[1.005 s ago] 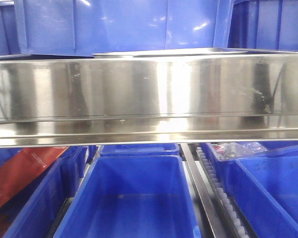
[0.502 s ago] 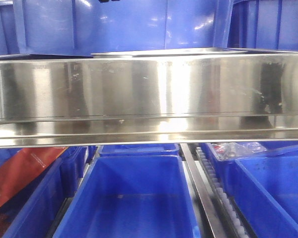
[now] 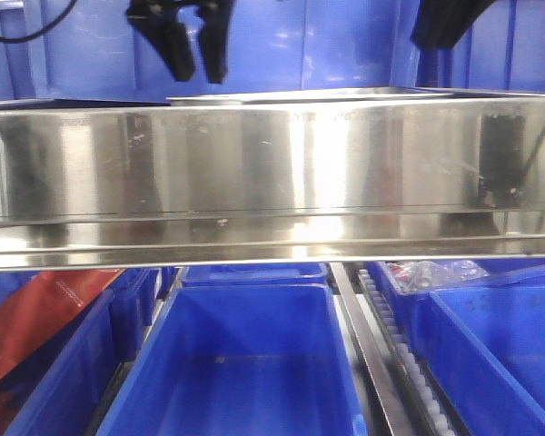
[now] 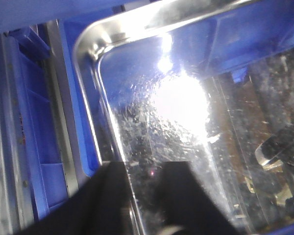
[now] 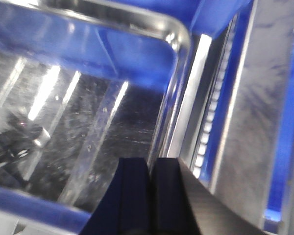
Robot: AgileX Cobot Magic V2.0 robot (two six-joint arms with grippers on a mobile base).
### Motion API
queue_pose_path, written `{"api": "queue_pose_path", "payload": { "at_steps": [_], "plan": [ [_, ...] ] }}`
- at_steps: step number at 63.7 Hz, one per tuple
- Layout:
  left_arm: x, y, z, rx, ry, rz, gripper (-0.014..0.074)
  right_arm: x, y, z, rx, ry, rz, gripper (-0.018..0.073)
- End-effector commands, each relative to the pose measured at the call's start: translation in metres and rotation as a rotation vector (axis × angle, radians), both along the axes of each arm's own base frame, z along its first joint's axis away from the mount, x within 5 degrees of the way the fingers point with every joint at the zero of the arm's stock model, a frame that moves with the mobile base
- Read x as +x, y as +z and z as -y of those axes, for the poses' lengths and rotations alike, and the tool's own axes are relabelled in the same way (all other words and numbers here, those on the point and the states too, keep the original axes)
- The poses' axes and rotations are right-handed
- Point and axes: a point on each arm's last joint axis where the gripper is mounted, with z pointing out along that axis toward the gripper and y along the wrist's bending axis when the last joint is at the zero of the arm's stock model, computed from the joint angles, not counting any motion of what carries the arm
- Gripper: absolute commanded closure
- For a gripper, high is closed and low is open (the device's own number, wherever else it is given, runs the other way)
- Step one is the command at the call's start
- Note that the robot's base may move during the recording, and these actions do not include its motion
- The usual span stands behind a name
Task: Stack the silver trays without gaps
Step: 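Lower both grippers onto opposite rims of the silver tray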
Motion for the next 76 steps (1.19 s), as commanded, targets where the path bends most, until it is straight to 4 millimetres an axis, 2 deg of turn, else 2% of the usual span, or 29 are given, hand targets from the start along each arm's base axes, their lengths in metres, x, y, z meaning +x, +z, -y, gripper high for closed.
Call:
{"api": "queue_pose_path", "payload": {
  "at_steps": [1, 4, 7, 16, 21, 34, 54, 76],
  "plan": [
    [-0.001, 0.008, 0.002, -0.025, 0.0, 0.029, 0.027, 0.002, 0.005, 0.0, -0.001, -0.004, 0.044, 0.0631],
    [-0.001, 0.008, 0.002, -0.032, 0.015, 0.028, 0.0232, 0.003, 0.004, 0.0, 0.0, -0.004, 0.041, 0.0608],
    [0.0, 0.006, 0.001, -0.035, 0.029, 0.025, 0.0197, 0.003, 0.004, 0.0, 0.002, -0.004, 0.039, 0.0545],
    [0.001, 0.004, 0.002, -0.037, 0.041, 0.018, 0.0161, 0.005, -0.001, -0.001, 0.007, -0.003, 0.019, 0.0198],
    [0.001, 0.002, 0.002, -0.034, 0.041, 0.015, 0.0162, 0.005, -0.001, -0.001, 0.007, -0.003, 0.02, 0.0109],
    [0.003, 0.002, 0.004, -0.045, 0.037, 0.03, 0.0162, 0.009, -0.002, -0.002, 0.014, -0.006, 0.04, 0.0207],
    [0.006, -0.007, 0.006, -0.032, 0.037, 0.015, 0.0162, 0.02, -0.026, -0.006, 0.024, -0.008, -0.024, 0.0208],
    [0.014, -0.013, -0.003, -0.011, 0.069, -0.01, 0.0162, 0.027, -0.037, -0.008, 0.021, -0.01, -0.038, 0.0208]
  ]
}}
